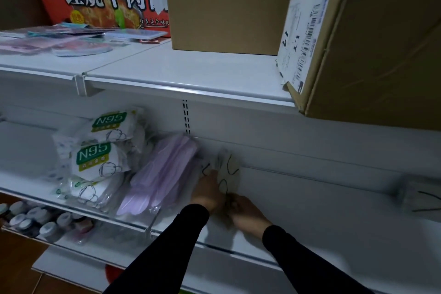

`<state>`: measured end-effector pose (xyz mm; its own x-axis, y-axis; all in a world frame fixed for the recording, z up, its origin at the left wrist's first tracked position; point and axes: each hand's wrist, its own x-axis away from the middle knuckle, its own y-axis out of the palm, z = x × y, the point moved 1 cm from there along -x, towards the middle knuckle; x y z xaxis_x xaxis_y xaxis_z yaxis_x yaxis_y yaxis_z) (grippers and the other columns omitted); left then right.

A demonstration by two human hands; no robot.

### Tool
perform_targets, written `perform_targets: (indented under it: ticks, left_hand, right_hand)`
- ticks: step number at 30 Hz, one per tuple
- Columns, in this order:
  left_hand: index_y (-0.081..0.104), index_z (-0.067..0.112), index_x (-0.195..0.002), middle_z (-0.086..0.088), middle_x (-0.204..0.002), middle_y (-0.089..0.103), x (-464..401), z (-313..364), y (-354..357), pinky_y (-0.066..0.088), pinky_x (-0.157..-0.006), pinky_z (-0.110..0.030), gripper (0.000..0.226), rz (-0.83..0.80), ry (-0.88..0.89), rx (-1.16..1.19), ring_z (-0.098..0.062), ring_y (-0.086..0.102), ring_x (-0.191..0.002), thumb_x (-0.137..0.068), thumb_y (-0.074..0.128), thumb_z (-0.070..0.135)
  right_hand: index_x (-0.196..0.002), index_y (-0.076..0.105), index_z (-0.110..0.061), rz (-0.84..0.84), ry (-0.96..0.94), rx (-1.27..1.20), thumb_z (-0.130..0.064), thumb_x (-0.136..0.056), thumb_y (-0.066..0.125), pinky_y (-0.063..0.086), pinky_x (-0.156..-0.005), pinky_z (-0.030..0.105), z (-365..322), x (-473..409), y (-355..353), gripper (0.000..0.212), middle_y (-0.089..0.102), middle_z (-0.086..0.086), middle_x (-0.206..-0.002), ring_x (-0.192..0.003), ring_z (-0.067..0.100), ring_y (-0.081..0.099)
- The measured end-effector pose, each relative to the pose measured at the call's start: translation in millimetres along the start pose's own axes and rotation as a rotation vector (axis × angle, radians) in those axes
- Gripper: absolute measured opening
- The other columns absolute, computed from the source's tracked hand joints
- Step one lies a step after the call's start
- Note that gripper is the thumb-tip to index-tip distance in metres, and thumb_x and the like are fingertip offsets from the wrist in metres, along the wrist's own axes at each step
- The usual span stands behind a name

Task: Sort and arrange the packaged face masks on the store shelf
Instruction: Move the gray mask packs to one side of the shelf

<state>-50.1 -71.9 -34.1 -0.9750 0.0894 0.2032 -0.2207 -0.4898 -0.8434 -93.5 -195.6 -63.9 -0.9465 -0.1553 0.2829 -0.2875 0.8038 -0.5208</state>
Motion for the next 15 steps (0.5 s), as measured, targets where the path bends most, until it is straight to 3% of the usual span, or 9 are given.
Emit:
perform_targets:
  ticks: [3, 6, 9, 12, 15]
  left_hand:
    - [0.025, 0.013, -0.148, -0.017, -0.143, 0.042, 7.8, 7.9, 8.8, 0.037, -0.106, -0.032, 0.070, 0.044, 0.030, 0.026, -0.031, 0.041, -0.132, -0.087, 0.059, 0.020]
    - [0.008, 0.004, -0.151, -0.019, -0.150, 0.034, 10.5, 12.3, 14.0, 0.032, -0.109, -0.030, 0.084, 0.067, -0.043, 0.100, -0.030, 0.036, -0.138, -0.087, 0.061, 0.019]
    - [0.017, 0.002, -0.149, -0.018, -0.146, 0.042, 10.6, 14.8, 16.5, 0.036, -0.105, -0.031, 0.077, -0.025, -0.134, 0.118, -0.030, 0.043, -0.134, -0.090, 0.061, 0.024]
    - [0.017, 0.012, -0.151, -0.016, -0.144, 0.046, 18.6, 23.7, 17.5, 0.038, -0.105, -0.032, 0.070, -0.068, -0.081, 0.100, -0.030, 0.045, -0.132, -0.093, 0.054, 0.019]
    - [0.030, 0.021, -0.144, -0.014, -0.134, 0.055, 28.7, 45.6, 17.2, 0.045, -0.096, -0.033, 0.060, -0.073, 0.122, 0.030, -0.030, 0.055, -0.121, -0.089, 0.052, 0.012]
  right_hand:
    - [-0.106, 0.060, -0.029, -0.004, 0.028, -0.079, -0.019, -0.098, 0.041, 0.048, -0.069, 0.017, 6.6, 2.1, -4.0, 0.023, 0.065, -0.006, -0.100, -0.087, 0.008, 0.062]
    - [-0.105, 0.061, -0.035, -0.001, 0.054, -0.160, -0.009, -0.097, 0.041, 0.044, -0.066, 0.005, 17.3, 3.1, -12.2, 0.034, 0.065, -0.012, -0.098, -0.090, 0.006, 0.061]
    - [-0.104, 0.058, -0.031, -0.074, 0.068, -0.231, -0.007, -0.098, 0.042, 0.043, -0.062, 0.002, 22.9, 12.0, -22.9, 0.030, 0.060, -0.019, -0.092, -0.082, -0.004, 0.055]
    - [-0.091, 0.067, -0.029, -0.052, 0.111, -0.274, -0.010, -0.095, 0.048, 0.044, -0.068, 0.018, 31.0, 18.8, -34.9, 0.027, 0.066, -0.005, -0.088, -0.076, 0.010, 0.057]
    - [-0.078, 0.063, -0.023, 0.309, 0.110, -0.269, -0.038, -0.089, 0.051, 0.052, -0.077, 0.040, 59.2, 25.0, -65.7, 0.022, 0.068, 0.006, -0.086, -0.080, 0.025, 0.064]
